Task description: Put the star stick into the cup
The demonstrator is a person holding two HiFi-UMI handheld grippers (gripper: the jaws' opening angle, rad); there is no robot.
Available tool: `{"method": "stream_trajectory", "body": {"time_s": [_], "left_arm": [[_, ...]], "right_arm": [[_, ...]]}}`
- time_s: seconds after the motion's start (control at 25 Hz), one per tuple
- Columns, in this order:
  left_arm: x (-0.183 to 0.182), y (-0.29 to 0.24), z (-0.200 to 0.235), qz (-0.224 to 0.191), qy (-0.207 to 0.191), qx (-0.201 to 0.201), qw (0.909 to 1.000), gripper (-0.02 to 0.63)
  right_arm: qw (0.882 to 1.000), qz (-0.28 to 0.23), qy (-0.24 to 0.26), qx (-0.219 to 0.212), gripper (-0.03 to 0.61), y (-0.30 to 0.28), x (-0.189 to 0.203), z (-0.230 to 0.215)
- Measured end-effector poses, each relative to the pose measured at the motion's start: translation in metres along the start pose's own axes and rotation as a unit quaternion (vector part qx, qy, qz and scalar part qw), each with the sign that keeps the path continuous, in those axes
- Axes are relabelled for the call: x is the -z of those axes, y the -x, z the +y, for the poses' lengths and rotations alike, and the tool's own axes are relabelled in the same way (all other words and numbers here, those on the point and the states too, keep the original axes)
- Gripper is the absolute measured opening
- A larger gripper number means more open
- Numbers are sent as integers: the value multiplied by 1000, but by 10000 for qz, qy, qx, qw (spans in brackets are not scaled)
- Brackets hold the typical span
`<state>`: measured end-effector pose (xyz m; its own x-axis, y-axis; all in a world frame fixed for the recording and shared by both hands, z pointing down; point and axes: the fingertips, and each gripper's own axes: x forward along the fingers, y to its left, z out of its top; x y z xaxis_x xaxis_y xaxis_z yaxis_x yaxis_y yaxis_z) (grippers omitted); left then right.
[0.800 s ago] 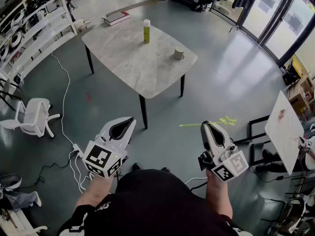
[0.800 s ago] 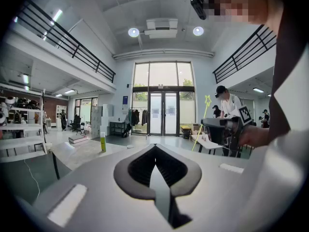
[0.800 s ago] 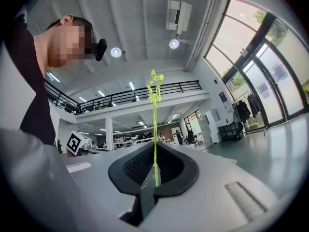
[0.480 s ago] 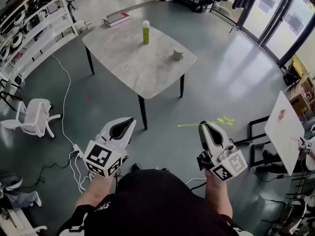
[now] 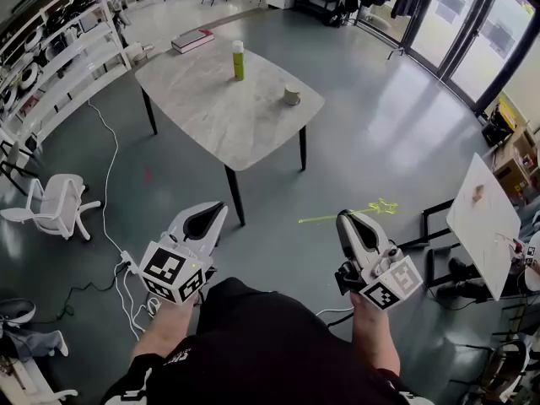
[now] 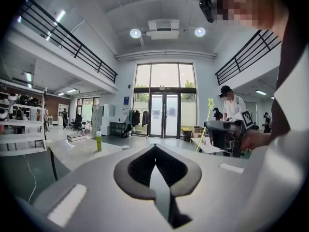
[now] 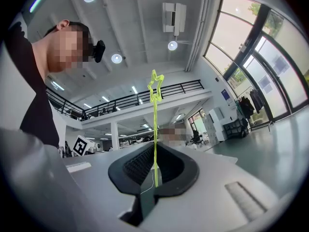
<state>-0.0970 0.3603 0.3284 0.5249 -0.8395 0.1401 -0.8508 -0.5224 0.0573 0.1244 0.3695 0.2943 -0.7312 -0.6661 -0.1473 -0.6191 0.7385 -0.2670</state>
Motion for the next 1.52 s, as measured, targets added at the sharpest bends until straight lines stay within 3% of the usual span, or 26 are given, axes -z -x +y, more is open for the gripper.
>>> {"method": "stream_trajectory", "body": {"time_s": [0.2,0.56,1.16,1.52], "left_arm": [[8,-10,-16,89,52,28,9999,3],[4,-42,-4,54,41,100,9999,3],[-18,-147,113,102,11,357,9993,3],[-26,-182,177,106,-209,491,9985,3]], "right_arm": [[9995,88,-310,40,28,17,8,-17],[9993,118,-340,83,29,5,7,-40],[9987,28,-259,428,28,-121,1,-121],[9984,60,-202,521,29,-200,5,-139]]}}
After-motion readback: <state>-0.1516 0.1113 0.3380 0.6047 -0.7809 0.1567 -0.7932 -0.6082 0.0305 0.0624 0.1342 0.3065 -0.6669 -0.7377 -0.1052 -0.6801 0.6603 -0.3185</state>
